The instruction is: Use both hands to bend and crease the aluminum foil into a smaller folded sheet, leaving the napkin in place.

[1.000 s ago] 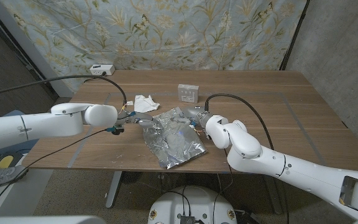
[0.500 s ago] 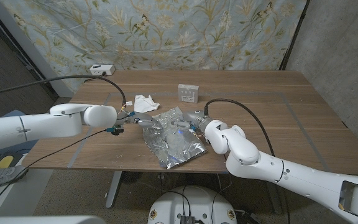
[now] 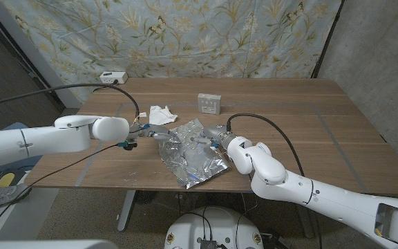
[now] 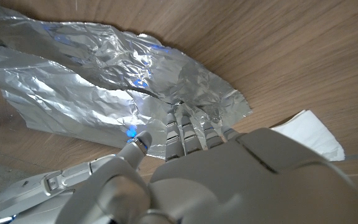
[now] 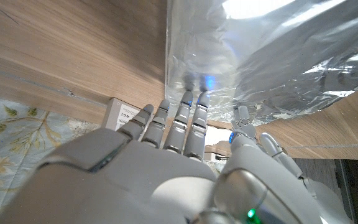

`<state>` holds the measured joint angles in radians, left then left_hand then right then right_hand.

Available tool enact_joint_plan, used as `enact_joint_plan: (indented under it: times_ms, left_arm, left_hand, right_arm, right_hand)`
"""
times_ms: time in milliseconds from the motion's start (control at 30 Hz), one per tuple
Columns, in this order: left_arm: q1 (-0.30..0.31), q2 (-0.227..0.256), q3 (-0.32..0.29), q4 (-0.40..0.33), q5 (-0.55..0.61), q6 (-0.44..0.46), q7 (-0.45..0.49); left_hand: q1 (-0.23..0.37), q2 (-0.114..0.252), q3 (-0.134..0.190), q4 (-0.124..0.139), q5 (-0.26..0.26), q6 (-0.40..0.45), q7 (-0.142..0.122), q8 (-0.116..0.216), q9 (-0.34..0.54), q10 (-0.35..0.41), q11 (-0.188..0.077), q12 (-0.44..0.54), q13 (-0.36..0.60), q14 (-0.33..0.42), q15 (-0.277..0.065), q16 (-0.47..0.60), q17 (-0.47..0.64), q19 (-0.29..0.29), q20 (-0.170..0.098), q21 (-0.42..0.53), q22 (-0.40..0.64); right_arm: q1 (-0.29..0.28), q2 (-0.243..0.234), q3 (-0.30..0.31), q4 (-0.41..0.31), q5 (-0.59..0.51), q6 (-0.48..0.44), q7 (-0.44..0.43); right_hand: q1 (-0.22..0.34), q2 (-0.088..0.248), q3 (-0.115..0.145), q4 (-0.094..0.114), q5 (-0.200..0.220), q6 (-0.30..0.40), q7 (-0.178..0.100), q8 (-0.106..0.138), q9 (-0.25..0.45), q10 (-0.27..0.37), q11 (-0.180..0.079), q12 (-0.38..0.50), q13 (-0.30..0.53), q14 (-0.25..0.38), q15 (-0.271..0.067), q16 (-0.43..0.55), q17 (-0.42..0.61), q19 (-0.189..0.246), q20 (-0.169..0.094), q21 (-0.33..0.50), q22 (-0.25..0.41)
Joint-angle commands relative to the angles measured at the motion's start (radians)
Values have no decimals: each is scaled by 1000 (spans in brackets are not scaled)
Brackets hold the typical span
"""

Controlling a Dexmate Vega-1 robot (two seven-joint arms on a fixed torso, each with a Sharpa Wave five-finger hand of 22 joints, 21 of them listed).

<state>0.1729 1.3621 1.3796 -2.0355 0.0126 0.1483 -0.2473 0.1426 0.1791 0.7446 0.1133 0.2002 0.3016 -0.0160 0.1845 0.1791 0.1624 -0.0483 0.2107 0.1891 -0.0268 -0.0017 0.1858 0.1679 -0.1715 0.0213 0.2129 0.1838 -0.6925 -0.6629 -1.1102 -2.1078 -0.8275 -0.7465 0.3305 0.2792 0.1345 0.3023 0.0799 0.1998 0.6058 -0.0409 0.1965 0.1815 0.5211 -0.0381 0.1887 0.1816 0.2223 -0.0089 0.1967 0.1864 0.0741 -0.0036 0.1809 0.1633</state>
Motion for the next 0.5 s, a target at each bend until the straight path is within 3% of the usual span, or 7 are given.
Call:
enact_joint_plan:
  times_ms: [33, 500]
  left_arm:
    - [1, 2, -2, 14, -11, -22, 0]
    - [3, 15, -2, 13, -6, -42, 3]
  left_hand:
    - [5, 2, 2, 5, -2, -5, 1, -1, 4, 3, 3, 0, 4, 3, 0, -3, 3, -44, 4, -1, 2]
    - [5, 2, 2, 5, -2, -5, 1, 0, 4, 3, 4, 0, 4, 3, 0, -3, 3, -43, 4, -1, 2]
  right_arm:
    - [-11, 19, 11, 31, 36, 6, -21]
    - [-19, 25, 6, 27, 56, -19, -47]
  right_hand:
    - [-8, -4, 2, -3, -1, 8, 2, 5, 2, 11, 0, 3, 0, 5, -2, 7, 2, 4, -3, 5, 3]
    - [-13, -5, 4, -5, -1, 9, 2, 3, 3, 10, 2, 0, 1, 5, -2, 6, 2, 2, -6, 5, 3]
